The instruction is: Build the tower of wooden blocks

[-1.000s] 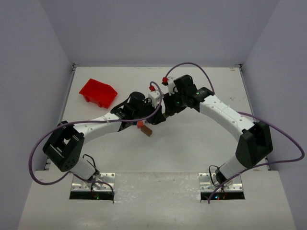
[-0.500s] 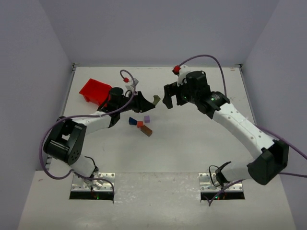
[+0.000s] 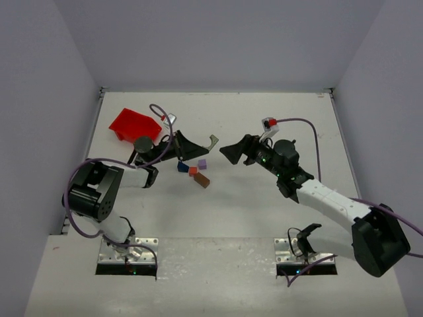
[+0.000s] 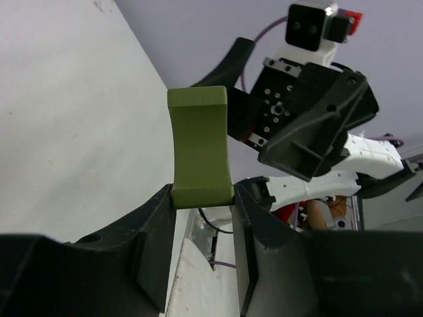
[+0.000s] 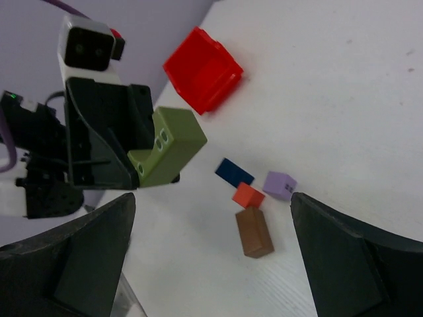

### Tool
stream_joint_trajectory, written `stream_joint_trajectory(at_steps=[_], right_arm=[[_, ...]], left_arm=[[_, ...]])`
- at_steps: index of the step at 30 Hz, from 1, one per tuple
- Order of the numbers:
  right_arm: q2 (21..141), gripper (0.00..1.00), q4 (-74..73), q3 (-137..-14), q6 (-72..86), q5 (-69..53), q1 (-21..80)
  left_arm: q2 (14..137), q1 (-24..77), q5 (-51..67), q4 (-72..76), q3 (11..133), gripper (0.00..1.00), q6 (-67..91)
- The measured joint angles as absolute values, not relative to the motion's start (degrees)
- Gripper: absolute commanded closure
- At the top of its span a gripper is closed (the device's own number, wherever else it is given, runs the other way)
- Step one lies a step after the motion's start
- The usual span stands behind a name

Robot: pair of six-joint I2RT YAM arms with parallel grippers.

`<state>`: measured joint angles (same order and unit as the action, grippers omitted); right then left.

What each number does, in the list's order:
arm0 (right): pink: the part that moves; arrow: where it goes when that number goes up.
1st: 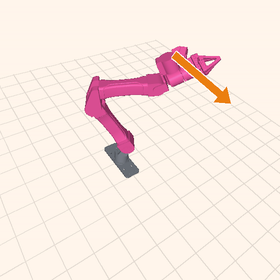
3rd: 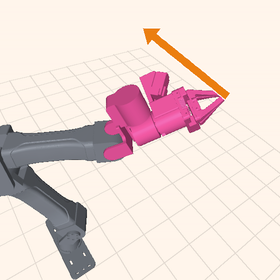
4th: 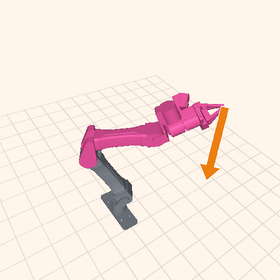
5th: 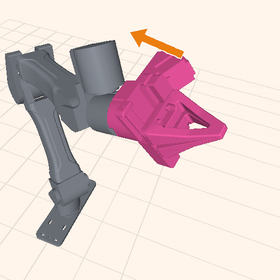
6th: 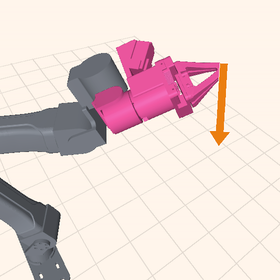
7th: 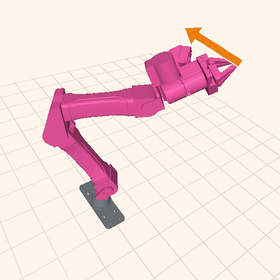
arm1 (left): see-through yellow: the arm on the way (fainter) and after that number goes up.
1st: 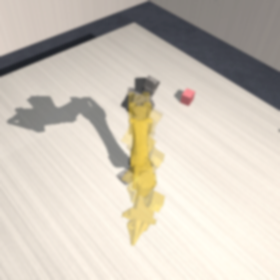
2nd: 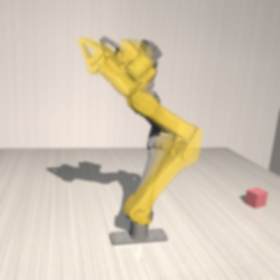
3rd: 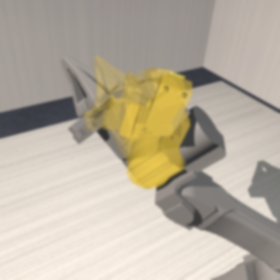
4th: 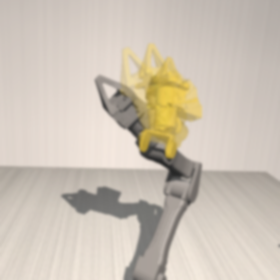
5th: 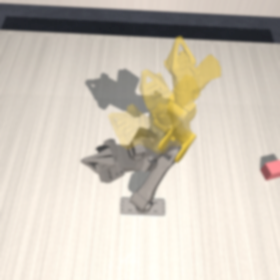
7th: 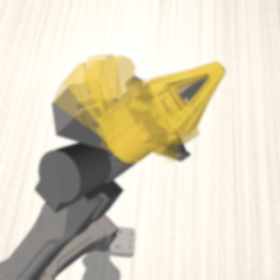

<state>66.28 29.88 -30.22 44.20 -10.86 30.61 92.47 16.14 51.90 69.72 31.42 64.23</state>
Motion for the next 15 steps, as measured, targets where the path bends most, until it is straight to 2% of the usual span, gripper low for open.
stream_joint_trajectory(at_steps=[9,15], right_arm=[[77.0,0.02,58.7,-29.6,56.2,-19.9,30.5],[79.0,0.12,66.1,-29.8,59.9,-23.6,30.6]], left_arm=[[86.0,16.1,51.1,73.2,28.6,1.0,65.0],[85.8,16.1,50.5,73.5,27.7,1.0,65.5]])
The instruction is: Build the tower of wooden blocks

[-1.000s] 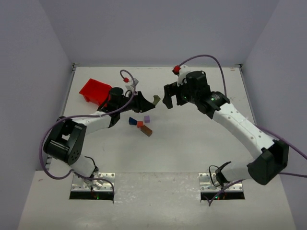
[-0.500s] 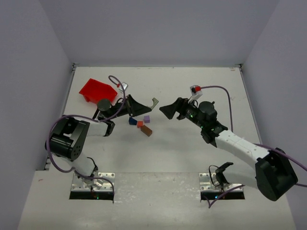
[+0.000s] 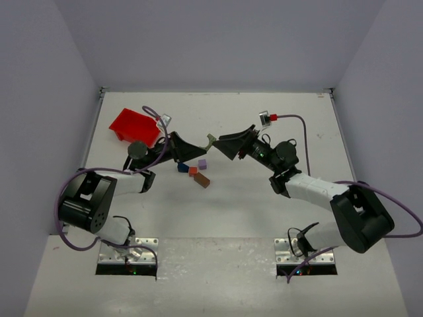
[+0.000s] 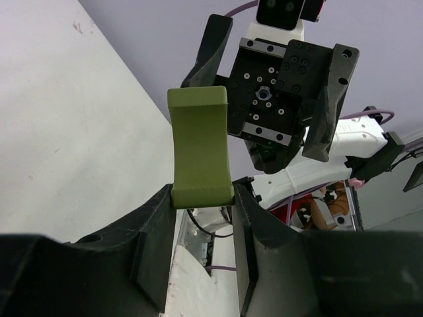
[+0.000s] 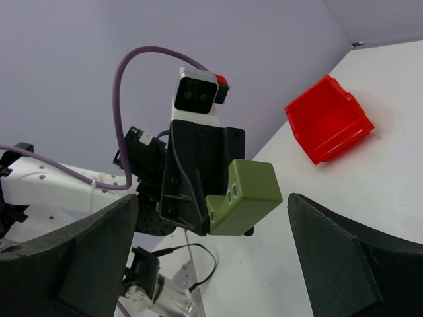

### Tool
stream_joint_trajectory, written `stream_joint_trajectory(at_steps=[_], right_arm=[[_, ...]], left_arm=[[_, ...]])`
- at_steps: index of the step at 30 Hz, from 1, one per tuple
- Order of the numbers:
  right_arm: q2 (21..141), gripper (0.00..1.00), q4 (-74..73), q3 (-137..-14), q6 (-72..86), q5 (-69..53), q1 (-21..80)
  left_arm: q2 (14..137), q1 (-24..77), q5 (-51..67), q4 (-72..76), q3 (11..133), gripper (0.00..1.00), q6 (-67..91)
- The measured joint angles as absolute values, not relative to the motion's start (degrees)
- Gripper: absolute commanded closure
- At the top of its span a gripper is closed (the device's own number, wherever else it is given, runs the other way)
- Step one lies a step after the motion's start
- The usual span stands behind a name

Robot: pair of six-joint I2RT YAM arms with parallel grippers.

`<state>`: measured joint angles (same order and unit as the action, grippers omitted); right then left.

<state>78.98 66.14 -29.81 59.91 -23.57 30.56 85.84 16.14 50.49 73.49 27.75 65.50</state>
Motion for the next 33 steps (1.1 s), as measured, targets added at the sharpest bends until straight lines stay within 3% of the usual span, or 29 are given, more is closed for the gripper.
stream_joint_trajectory(at_steps=[17,23,33], right_arm=[[83.0,0.16,64.0,-32.2,59.8,-24.4,32.5],[84.2,0.37,62.7,-32.4,59.9,-24.9,32.9],[86.0,0.49,65.7,-34.5,60.2,-27.4,33.4]], left_arm=[[84.1,16.0,50.2,73.4,26.0,1.0,66.9],[82.2,16.0,49.7,73.5,25.7,1.0,66.9],[81.8,16.0,48.7,73.9,25.1,1.0,65.3]])
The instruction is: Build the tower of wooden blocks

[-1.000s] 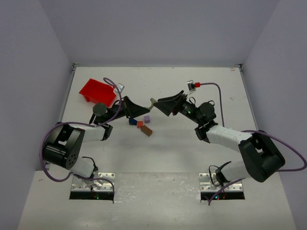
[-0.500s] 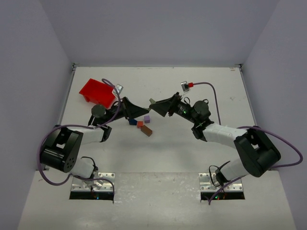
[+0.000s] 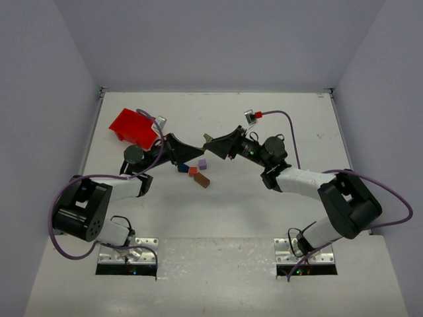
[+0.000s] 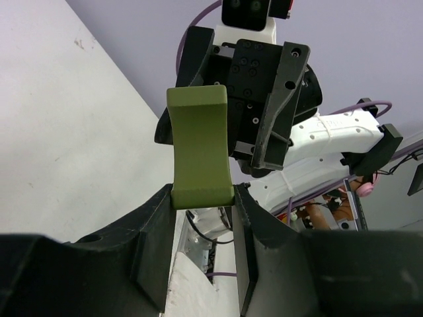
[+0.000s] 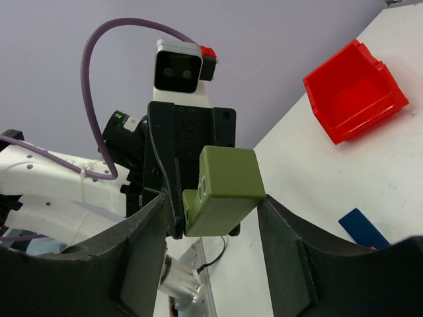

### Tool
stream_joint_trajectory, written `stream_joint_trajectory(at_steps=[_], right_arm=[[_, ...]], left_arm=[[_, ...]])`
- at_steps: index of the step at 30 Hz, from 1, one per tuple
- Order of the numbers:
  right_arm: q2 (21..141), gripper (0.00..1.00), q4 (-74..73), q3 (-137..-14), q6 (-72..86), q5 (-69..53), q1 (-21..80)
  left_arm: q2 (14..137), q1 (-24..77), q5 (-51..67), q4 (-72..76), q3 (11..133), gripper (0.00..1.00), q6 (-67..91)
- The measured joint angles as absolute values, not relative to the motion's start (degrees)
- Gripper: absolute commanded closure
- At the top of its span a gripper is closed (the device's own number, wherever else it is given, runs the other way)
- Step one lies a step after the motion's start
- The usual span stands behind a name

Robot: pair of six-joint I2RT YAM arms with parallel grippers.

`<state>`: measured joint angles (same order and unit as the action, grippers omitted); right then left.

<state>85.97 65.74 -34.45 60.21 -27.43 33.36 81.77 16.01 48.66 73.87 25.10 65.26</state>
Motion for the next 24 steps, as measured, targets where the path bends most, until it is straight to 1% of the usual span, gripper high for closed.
stream_joint_trajectory(at_steps=[7,8,10,11,12,14,15,17,18,21,24], right_arm=[[88.4,0.76,66.1,-36.2,61.4,-28.6,33.5],[88.4,0.83,66.2,-36.2,61.4,-28.6,33.5],[88.3,0.88,66.4,-36.2,61.3,-28.6,33.5],[88.3,0.89,66.4,-36.2,61.3,-28.6,33.5],[88.3,0.91,66.4,-36.2,61.3,-28.6,33.5],[88.2,0.96,66.3,-36.2,60.8,-28.6,33.5],[87.9,0.98,65.8,-36.2,60.1,-28.6,33.5],[86.3,0.98,62.8,-36.3,57.8,-28.4,33.6],[84.8,0.97,60.1,-36.4,56.6,-28.2,33.6],[79.0,0.96,46.2,-38.5,50.9,-24.9,33.6],[72.3,0.96,30.6,-41.5,42.9,-17.2,33.5]], left_arm=[[81.6,16.0,48.7,74.9,25.0,1.0,64.7],[81.6,16.0,48.7,75.1,25.0,1.0,64.7],[81.6,16.0,48.8,75.3,25.0,0.99,64.6],[81.6,15.9,48.8,75.3,25.0,0.95,64.5],[81.6,15.9,48.9,75.3,25.0,0.82,64.5],[81.6,15.8,49.1,75.3,25.1,0.44,64.0],[81.5,15.8,49.4,74.7,25.3,0.28,63.4],[81.4,15.7,50.2,71.7,26.4,0.07,61.5],[81.3,15.7,50.5,70.0,27.2,0.0,60.7],[79.1,15.7,49.8,62.4,28.7,0.0,56.0],[72.1,15.7,45.6,49.5,29.7,0.0,48.4]])
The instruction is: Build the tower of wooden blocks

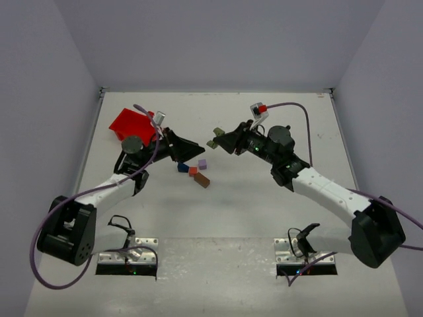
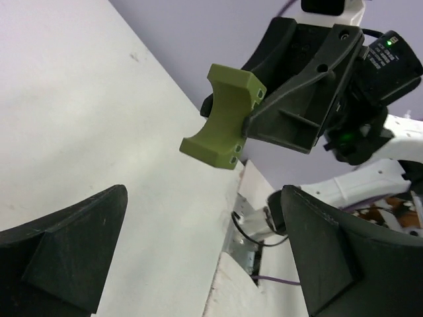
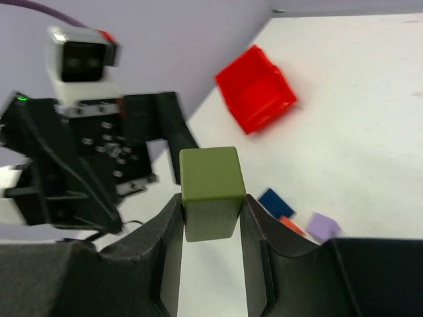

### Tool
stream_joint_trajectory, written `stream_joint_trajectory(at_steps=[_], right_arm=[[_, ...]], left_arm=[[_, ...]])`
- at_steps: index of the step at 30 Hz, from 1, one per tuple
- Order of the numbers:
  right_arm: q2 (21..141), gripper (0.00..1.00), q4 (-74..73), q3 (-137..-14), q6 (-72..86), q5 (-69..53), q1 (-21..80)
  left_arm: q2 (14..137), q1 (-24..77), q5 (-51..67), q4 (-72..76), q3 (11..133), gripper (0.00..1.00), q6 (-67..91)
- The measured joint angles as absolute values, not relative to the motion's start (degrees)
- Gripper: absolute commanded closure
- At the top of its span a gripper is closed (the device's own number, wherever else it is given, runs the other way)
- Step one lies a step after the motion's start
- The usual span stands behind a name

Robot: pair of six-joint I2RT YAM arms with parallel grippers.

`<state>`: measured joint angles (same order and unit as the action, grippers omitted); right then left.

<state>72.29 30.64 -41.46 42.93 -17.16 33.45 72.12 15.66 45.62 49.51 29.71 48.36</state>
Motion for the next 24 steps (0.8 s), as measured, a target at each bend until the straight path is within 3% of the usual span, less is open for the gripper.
stream_joint_trajectory(at_steps=[5,11,17,24], right_arm=[[69.1,0.91,4.9,-48.7,32.8,-2.8,33.2],[81.4,0.93,-22.0,-60.5,25.9,14.1,33.0],[95.7,0.94,-35.8,-67.7,19.3,19.5,33.0],[107.6,0.95,-41.2,-75.3,7.3,18.0,33.0]], left_arm=[[60.5,15.7,30.7,32.4,32.1,0.0,38.9],[54.2,15.7,6.0,15.3,37.2,0.0,34.8],[55.1,15.6,-11.6,1.5,42.5,0.0,34.7],[55.0,15.6,-15.5,0.6,40.2,0.0,33.6]])
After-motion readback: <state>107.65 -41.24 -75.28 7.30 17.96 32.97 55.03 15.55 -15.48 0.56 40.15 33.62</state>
